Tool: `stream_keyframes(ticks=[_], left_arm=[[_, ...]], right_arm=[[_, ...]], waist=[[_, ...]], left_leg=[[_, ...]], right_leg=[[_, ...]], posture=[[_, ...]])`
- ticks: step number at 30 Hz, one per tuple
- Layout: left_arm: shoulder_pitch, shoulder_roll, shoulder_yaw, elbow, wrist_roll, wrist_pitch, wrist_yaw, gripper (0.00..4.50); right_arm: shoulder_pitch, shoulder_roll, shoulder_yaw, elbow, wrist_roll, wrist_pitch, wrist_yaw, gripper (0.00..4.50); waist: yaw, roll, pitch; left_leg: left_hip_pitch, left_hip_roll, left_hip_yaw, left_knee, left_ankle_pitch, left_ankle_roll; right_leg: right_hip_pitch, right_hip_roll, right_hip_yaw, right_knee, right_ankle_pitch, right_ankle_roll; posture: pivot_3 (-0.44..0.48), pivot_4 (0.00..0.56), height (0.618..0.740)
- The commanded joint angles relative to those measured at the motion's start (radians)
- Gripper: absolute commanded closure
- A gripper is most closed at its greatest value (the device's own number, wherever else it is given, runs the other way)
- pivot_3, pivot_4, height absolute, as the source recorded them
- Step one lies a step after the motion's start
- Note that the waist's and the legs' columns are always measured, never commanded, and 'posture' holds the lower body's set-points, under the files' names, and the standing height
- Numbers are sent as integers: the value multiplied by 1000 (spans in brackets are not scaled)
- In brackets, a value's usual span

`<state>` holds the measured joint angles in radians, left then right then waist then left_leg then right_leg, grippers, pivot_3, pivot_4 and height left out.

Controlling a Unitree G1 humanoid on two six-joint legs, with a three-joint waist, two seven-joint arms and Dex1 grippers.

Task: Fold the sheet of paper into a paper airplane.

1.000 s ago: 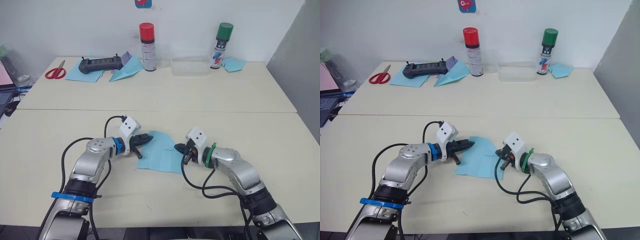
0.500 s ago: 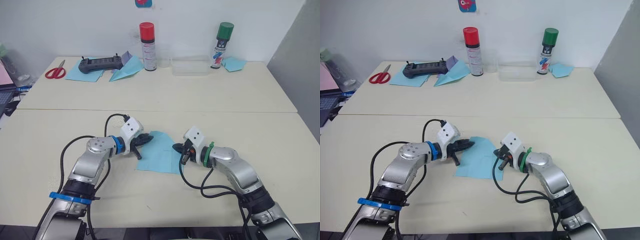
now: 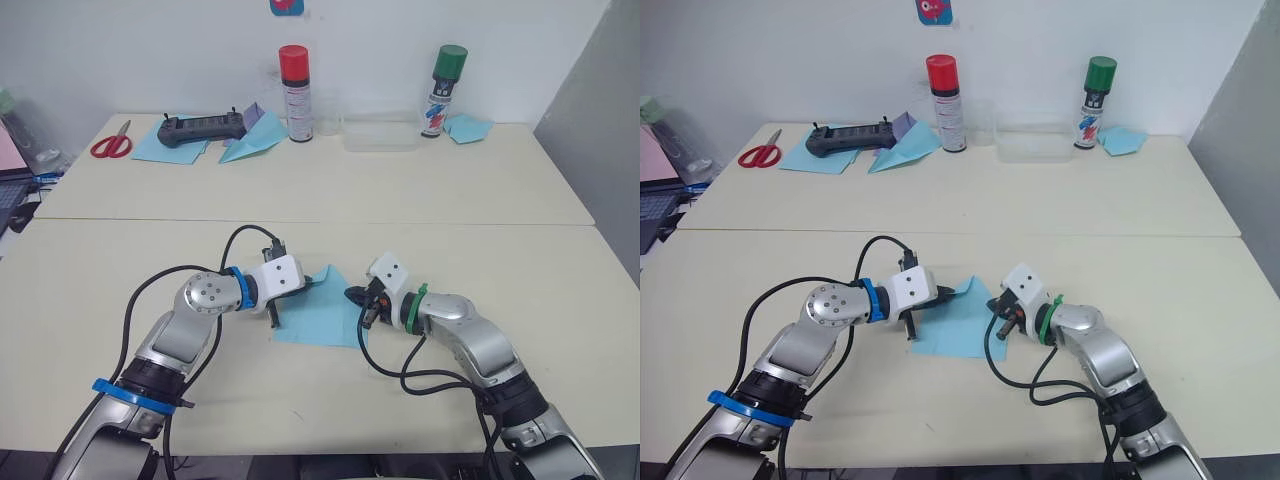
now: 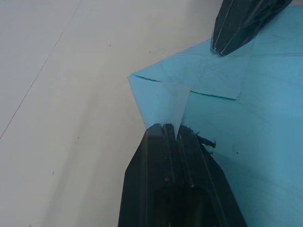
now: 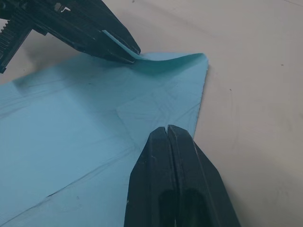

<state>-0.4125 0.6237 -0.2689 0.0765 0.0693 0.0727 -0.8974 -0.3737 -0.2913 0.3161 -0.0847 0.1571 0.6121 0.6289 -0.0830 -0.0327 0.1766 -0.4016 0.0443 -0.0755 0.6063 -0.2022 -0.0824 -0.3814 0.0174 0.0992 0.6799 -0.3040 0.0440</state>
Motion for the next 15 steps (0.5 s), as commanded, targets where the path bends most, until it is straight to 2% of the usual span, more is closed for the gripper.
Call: stream_keyframes(ticks=[1, 15], left_arm=[[-1, 13, -51, -21, 53, -52, -30, 4462], [6, 28, -116, -90, 143, -89, -88, 4462]], right_arm=[[13, -2, 9, 15, -17, 30, -16, 4500], [20, 4, 6, 7, -16, 37, -29, 4500]], waist=[[0, 0, 0], [1, 0, 0]], left_leg=[[0, 0, 0, 0, 0, 0], [0, 0, 0, 0, 0, 0]], right_leg=[[0, 0, 0, 0, 0, 0], [0, 0, 0, 0, 0, 0]], posture=[[0, 150, 740], [0, 150, 740]])
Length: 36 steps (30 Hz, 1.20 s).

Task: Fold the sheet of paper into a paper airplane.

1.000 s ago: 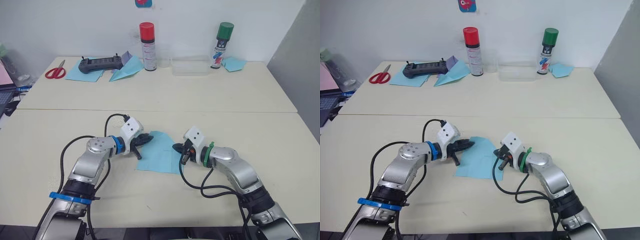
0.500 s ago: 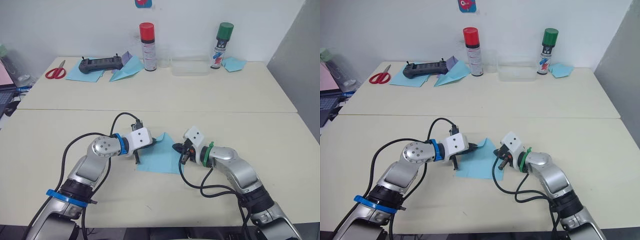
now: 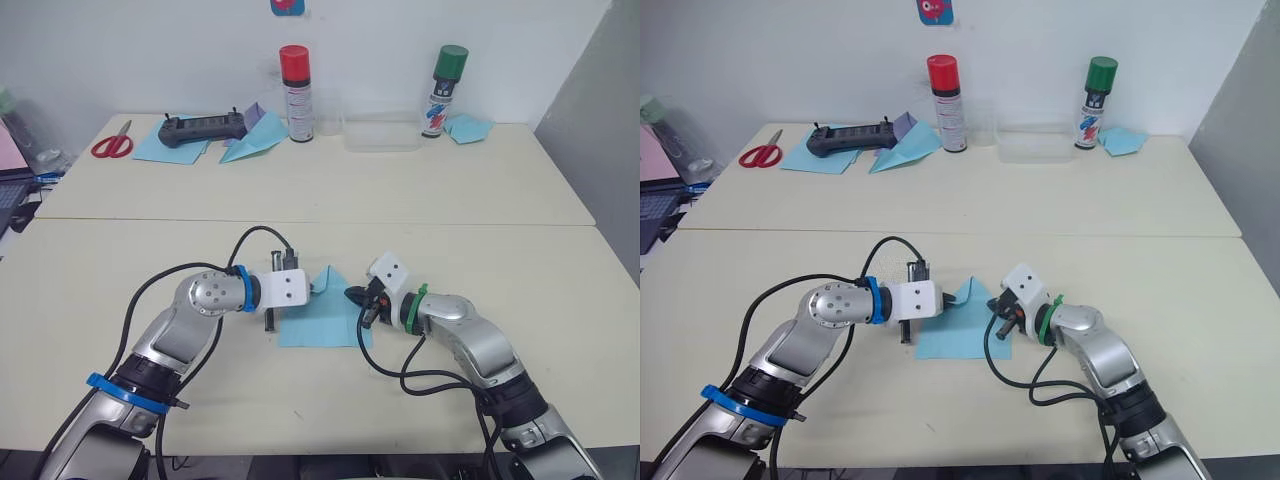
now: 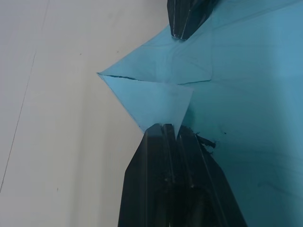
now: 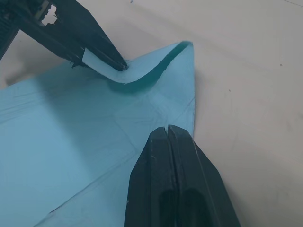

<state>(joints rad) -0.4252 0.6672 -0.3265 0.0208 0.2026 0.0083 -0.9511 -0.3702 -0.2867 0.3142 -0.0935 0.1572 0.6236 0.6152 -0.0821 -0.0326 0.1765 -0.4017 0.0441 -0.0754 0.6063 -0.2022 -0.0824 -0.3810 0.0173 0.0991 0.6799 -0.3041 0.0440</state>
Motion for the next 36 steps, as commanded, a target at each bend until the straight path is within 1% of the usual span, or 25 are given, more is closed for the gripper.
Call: stream_keyframes(ticks=[1, 11, 16, 21, 30, 36], left_arm=[[21, -18, -60, -38, 13, -23, -34, 4462], [25, -35, -62, -37, 83, 34, -7, 4462], [4, -69, -35, -30, 74, 98, 7, 4462], [-31, -97, -32, -17, 85, 133, 25, 4462], [-66, -113, -22, -5, 119, 187, 72, 4462], [-72, -116, -33, 5, 113, 166, 69, 4462]], right_arm=[[18, -1, 7, 15, -15, 26, -16, 4500], [21, -19, 2, 1, -12, 31, -10, 4500], [11, -20, -2, 11, -13, 26, -9, 4500], [9, -17, -5, 13, -14, 25, -12, 4500], [22, -18, -13, 1, -18, 30, -15, 4500], [24, -12, -14, -3, -20, 32, -19, 4500]], waist=[[1, 0, 0], [3, 1, 0], [10, 1, -1], [21, 1, -1], [26, 1, -1], [25, 2, -1]], left_leg=[[0, 0, 0, 0, 0, 0], [0, 0, 0, 0, 0, 0], [1, -1, 0, 1, 0, 0], [2, -1, -1, 2, 0, 0], [2, -1, -1, 3, 0, 0], [1, -1, -1, 2, 0, 0]], right_leg=[[0, 0, 0, 0, 0, 0], [1, 0, 0, 0, 0, 0], [2, 0, 0, 0, 0, 0], [3, 0, 0, 0, 0, 1], [3, 0, 0, 0, 1, 1], [3, 0, 0, 0, 1, 1]], posture=[[0, 150, 740], [0, 150, 740], [0, 150, 740], [0, 150, 740], [0, 150, 740], [0, 150, 740]])
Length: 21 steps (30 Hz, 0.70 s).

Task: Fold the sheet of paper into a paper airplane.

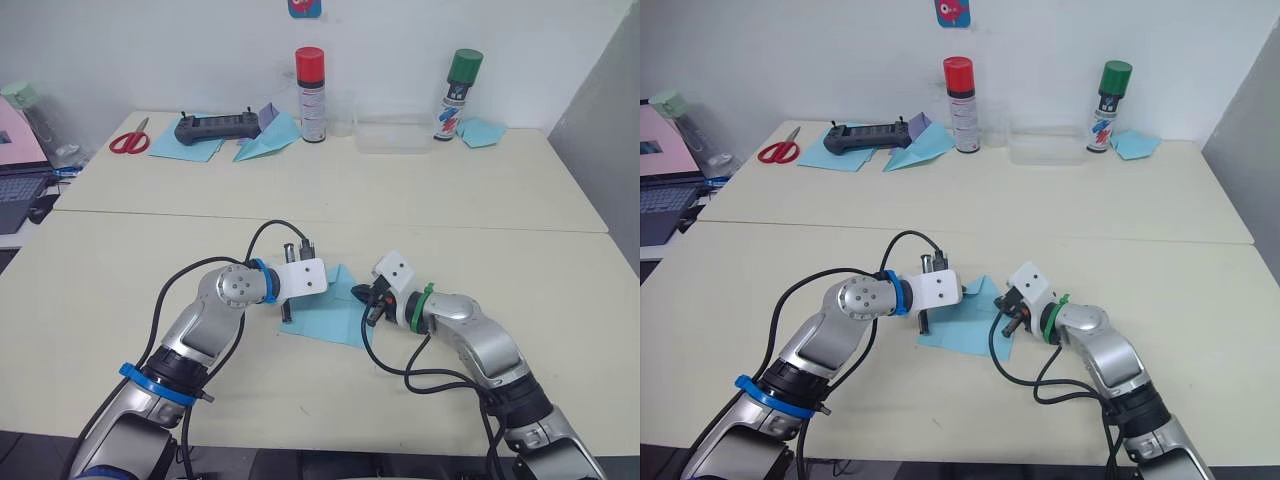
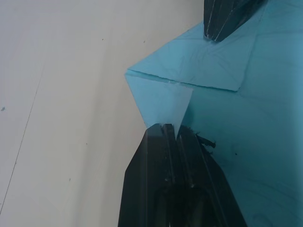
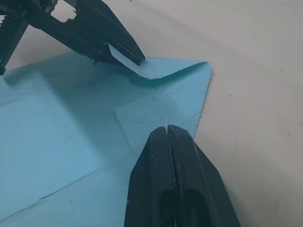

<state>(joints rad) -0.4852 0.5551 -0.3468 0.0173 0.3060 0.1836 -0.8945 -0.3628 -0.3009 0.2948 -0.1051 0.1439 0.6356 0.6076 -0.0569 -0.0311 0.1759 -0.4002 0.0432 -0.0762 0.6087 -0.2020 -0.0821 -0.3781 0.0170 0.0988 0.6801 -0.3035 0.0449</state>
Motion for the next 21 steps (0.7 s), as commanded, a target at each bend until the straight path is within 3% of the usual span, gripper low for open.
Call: stream_keyframes(ticks=[1, 6, 14, 21], left_arm=[[-12, -4, -14, 9, 9, -10, 10, 4462], [-3, 6, -23, -3, 4, -8, -17, 4462], [-1, 9, -20, -10, 8, -8, -20, 4462], [0, 9, -25, -11, 13, -2, -20, 4462]], right_arm=[[17, 3, 5, 9, -6, 20, -12, 4500], [7, 28, -32, 15, 16, 11, -22, 4500], [-88, 178, -177, 79, 116, 9, -89, 4500], [-189, 190, -92, 208, 70, -13, -44, 4500]], waist=[[0, 0, 0], [0, 0, 0], [0, 3, 2], [1, 4, 3]], left_leg=[[0, 0, 0, 0, 0, 0], [0, 0, 0, 0, 0, 0], [-2, 0, 0, 0, 0, 0], [-2, 0, 0, -1, 0, 0]], right_leg=[[0, 0, 0, 0, 0, 0], [0, 0, 0, 0, 0, 0], [-1, 0, 0, 0, 0, 0], [-2, 0, 0, 0, 0, 0]], posture=[[0, 150, 740], [0, 150, 740], [0, 150, 740], [0, 150, 740]])
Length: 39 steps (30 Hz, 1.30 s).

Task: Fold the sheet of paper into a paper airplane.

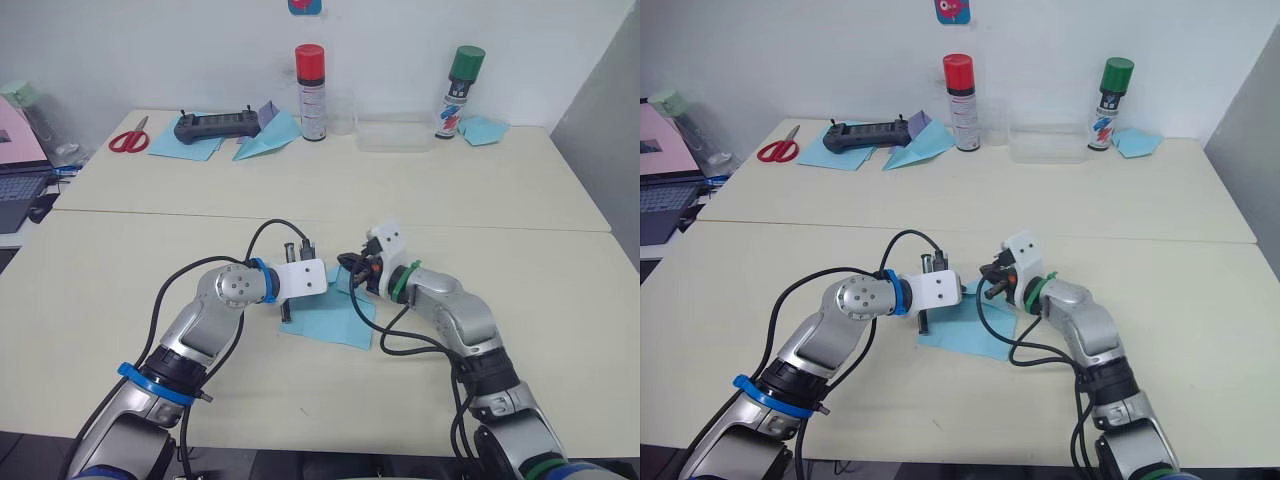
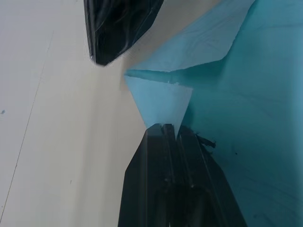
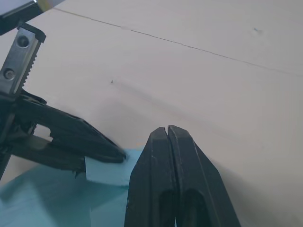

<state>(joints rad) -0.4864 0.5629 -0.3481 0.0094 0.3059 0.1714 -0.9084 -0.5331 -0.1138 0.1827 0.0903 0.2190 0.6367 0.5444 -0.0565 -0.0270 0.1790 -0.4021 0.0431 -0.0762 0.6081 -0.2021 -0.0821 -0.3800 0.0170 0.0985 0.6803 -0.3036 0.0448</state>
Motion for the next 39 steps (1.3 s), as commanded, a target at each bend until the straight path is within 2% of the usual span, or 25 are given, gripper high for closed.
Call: stream_keyframes(ticks=[1, 14, 21, 23, 26, 27, 29, 30, 31, 34, 35, 39], left_arm=[[1, 2, -24, -4, 13, 11, -7, 4462], [-2, 28, -40, -19, 25, -37, -33, 4462], [-6, 87, -1, -66, -36, -51, -114, 2567], [6, 158, 57, -158, -143, 39, -229, 1946], [6, 215, 180, -233, -311, 210, -304, 1016], [2, 221, 219, -243, -360, 265, -307, 1016], [0, 193, 375, -139, -452, 319, -231, 1016], [2, 153, 429, -97, -481, 320, -172, 1016], [-5, 93, 479, -76, -521, 353, -103, 1203], [-6, -32, 529, -93, -611, 439, -9, 1897], [-2, -57, 530, -95, -622, 451, 13, 2287], [33, -127, 466, -88, -629, 443, 49, 3544]], right_arm=[[-26, 1, 36, 31, -16, -16, 22, 4500], [-35, -5, 48, 159, -84, -65, -14, 4500], [-32, -4, 43, 164, -82, -69, -22, 4500], [-27, -7, 43, 158, -81, -66, -20, 4500], [-18, -12, 48, 143, -79, -61, -13, 4500], [-15, -14, 49, 138, -79, -59, -11, 4500], [4, -31, 88, 107, -83, -75, 35, 4500], [15, -34, 101, 91, -81, -73, 52, 4500], [23, -36, 111, 80, -80, -70, 62, 4500], [29, -38, 116, 75, -85, -61, 68, 4500], [30, -40, 117, 75, -88, -61, 70, 4500], [27, -40, 117, 79, -94, -63, 72, 4500]], waist=[[0, 0, 0], [-1, 0, 0], [-2, 1, 0], [-3, 1, 1], [-5, 2, 2], [-3, 2, 2], [-3, 2, 2], [-3, 2, 2], [-3, 2, 2], [-1, 1, 2], [0, 1, 2], [-4, 1, 2]], left_leg=[[0, 0, 0, 0, 0, 0], [0, 0, 0, 0, 0, 0], [0, 0, 0, 0, 0, 0], [0, 0, 0, 0, 0, 0], [-1, 1, 0, -1, 0, 0], [-1, 1, 0, -1, 0, 0], [-1, 1, -1, 0, 0, 0], [-1, 1, -1, 0, 0, 0], [-1, 1, 0, 0, 0, 0], [-1, 1, -1, 0, 0, 0], [-2, 1, -1, 0, 0, 0], [-2, 1, -1, 0, 0, 0]], right_leg=[[0, 0, 0, 0, 0, 0], [0, 0, 0, 0, 0, 0], [0, 0, 0, 0, 0, 0], [0, 0, 0, 0, 0, 0], [-2, 1, 0, 1, 0, -1], [-2, 1, -1, 1, 0, -1], [-2, 1, -1, 1, 0, -1], [-2, 0, -1, 0, 0, -1], [-2, 0, -1, 0, 0, -1], [-1, 0, -1, 0, 0, 0], [-1, 0, -2, 0, 0, 0], [-1, 0, -1, 0, 0, 0]], posture=[[0, 150, 740], [0, 150, 740], [0, 150, 740], [0, 150, 740], [0, 150, 740], [0, 150, 740], [0, 150, 740], [0, 150, 740], [0, 150, 740], [0, 150, 740], [0, 150, 740], [0, 150, 740]])
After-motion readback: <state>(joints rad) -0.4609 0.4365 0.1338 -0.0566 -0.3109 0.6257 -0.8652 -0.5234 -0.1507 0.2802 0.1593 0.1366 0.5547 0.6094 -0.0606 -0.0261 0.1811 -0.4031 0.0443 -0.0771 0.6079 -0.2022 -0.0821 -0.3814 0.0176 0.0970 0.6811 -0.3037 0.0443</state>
